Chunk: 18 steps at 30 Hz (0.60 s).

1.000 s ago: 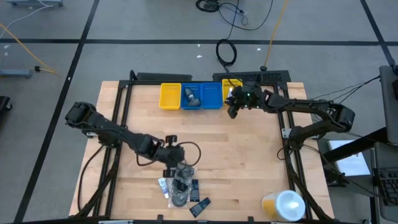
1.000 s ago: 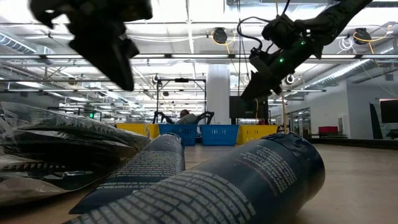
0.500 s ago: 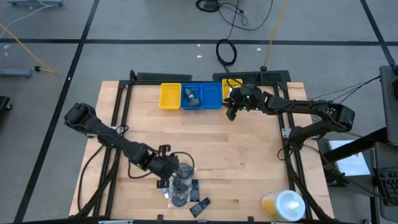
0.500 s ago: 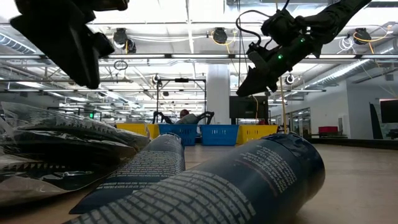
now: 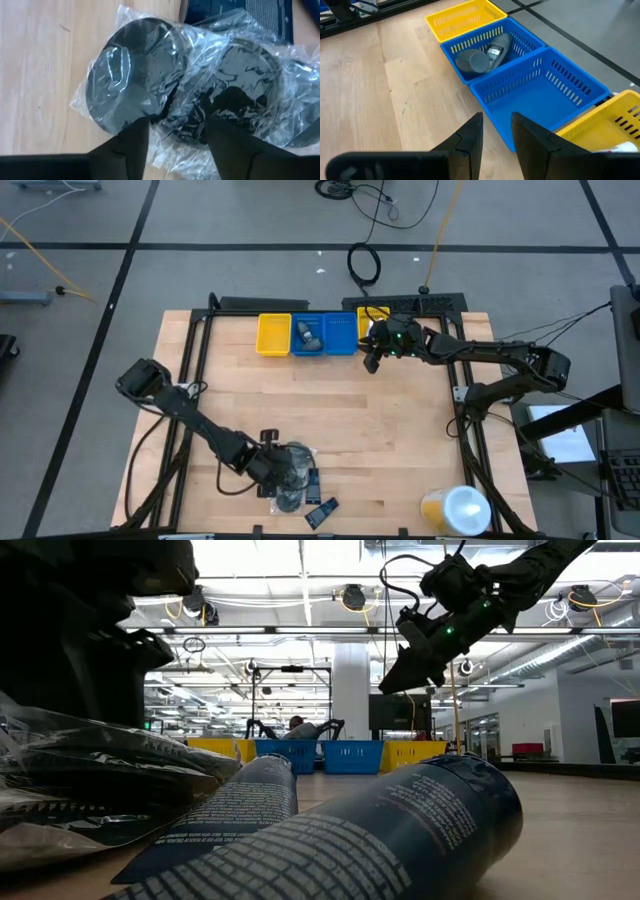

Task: Pick & Place Travel size toiletries
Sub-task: Put the black hairbrush into the right blue bin

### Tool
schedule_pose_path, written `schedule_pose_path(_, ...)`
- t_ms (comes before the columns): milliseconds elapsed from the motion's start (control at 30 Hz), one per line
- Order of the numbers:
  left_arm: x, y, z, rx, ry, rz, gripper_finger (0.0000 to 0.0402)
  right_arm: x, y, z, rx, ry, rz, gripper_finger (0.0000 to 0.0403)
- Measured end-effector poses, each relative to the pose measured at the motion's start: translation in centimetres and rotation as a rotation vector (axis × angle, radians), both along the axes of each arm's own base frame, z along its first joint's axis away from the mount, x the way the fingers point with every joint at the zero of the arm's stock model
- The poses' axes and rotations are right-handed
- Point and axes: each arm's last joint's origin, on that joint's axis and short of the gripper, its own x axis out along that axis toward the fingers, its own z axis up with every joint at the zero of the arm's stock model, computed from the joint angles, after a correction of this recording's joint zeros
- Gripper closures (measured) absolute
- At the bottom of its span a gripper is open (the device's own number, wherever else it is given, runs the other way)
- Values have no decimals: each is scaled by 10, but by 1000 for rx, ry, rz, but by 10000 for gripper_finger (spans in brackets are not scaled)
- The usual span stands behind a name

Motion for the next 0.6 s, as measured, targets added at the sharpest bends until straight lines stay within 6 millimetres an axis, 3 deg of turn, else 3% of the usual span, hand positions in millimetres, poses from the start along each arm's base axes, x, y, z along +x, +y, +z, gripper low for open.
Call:
schedule_pose_path(200, 1, -2, -11, 33, 28, -18, 174, 0, 0, 0, -1, -2, 0, 309)
schedule_pose_path(600, 7, 8, -19, 195, -18, 27, 172, 0, 0, 0, -1, -2, 0, 308)
